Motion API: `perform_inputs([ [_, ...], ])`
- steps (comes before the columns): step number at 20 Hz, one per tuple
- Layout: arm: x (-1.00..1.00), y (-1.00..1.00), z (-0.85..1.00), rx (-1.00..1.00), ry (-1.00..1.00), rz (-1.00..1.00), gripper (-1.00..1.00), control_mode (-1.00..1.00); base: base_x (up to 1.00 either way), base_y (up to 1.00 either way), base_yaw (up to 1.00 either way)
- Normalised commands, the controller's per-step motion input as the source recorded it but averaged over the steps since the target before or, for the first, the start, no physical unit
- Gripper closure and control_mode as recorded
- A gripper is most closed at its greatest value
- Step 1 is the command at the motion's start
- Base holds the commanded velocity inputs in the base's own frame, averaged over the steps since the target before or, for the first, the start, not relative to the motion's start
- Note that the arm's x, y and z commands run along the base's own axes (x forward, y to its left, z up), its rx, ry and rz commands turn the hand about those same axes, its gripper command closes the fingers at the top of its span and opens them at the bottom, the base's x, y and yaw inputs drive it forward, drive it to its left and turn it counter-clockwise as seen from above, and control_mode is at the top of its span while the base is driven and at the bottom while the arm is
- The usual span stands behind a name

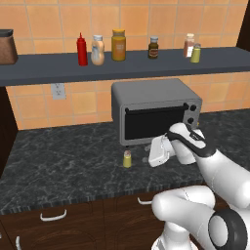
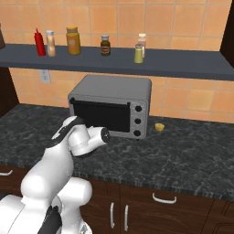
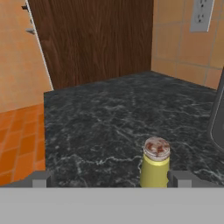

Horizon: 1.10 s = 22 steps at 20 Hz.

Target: Put the shaker and condiment bottle from the counter next to their counterparts in the cabinet.

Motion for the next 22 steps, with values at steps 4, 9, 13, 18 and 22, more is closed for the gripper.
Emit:
perform_inputs([
  [4,0.01,0.12,-0.31,0.0,-0.02,-0.03,-1.0,-1.0,0.0,0.0,0.0],
  [9,0.08,0.17,-0.29,0.0,0.0,-0.03,-1.0,-1.0,0.0,0.0,0.0],
  [13,0.07,0.13,-0.28,0.0,0.0,-0.02,-1.0,-1.0,0.0,0.0,0.0],
  [18,0.13,0.01,-0.2,0.0,0.0,-0.01,-1.0,-1.0,0.0,0.0,0.0],
  [22,0.13,0.0,-0.21,0.0,-0.02,0.0,-1.0,-1.0,0.0,0.0,0.0],
])
